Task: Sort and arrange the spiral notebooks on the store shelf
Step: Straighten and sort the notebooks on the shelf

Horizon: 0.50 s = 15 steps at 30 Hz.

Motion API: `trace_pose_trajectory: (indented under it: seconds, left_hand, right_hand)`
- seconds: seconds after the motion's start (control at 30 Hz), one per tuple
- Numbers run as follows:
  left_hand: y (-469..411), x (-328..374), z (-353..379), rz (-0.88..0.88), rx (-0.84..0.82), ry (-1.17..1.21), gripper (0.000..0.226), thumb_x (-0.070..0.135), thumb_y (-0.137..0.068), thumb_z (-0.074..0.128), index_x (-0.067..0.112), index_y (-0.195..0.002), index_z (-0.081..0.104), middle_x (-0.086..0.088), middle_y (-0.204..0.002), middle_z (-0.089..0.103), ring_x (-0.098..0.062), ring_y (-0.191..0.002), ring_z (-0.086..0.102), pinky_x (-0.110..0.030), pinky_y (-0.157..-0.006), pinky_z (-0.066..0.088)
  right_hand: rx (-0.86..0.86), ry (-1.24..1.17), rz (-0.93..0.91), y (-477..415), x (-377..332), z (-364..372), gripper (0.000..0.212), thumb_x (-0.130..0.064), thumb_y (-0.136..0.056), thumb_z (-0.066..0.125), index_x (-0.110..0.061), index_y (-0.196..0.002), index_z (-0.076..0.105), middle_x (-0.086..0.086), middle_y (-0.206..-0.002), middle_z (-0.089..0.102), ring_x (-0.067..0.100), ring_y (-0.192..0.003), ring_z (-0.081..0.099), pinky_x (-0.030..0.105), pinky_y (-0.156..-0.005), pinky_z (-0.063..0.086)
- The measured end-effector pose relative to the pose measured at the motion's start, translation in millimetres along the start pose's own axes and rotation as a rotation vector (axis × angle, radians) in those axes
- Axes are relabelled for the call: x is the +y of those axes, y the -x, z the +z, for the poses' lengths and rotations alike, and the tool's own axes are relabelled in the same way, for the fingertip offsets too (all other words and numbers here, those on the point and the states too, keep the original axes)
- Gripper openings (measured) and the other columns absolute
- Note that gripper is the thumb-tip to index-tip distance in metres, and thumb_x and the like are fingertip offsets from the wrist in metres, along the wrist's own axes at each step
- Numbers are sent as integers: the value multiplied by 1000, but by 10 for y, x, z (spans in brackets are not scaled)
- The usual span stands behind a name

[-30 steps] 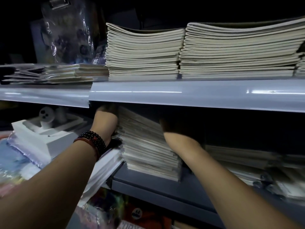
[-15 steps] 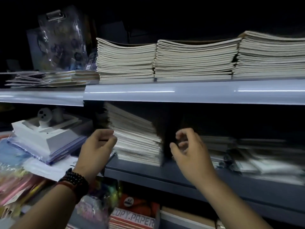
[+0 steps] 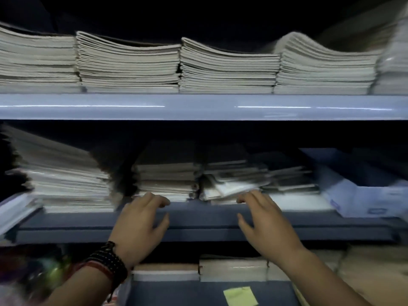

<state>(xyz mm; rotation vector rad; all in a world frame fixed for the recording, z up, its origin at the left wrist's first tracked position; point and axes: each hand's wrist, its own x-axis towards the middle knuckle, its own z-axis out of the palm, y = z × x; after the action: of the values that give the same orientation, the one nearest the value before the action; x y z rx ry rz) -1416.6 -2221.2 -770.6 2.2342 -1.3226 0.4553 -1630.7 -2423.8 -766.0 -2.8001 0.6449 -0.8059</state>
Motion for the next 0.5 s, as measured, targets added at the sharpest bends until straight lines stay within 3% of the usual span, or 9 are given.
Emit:
trace_pose_trajectory:
  seconds: [0.23, 0.33, 0.5]
  left_hand:
    - [-336, 938, 638, 165, -68, 120, 29, 43, -90, 48, 32, -112, 62, 14, -106, 61, -12, -101, 58, -34, -91, 47]
    - [-450, 1298, 857, 223, -77, 189, 21, 34, -92, 59, 32, -112, 62, 15, -107, 61, -12, -99, 57, -32, -88, 48]
    - [-527, 1598, 1059, 133, 16, 187, 16, 25, -90, 66, 29, -105, 67, 13, -99, 66, -16, -91, 61, -31, -77, 51]
  right_hand:
    - [10, 110, 150, 265, 741, -362, 27, -33, -98, 53, -30, -125, 49, -14, -121, 45, 9, -111, 44, 24, -82, 43]
    - [2, 135, 197, 322, 988, -430, 30, -32, -97, 54, -28, -127, 50, -12, -123, 46, 11, -114, 43, 28, -89, 46]
    - [-16, 152, 242, 270, 1260, -425, 31, -30, -96, 56, -25, -127, 53, -9, -126, 49, 14, -116, 45, 33, -97, 44]
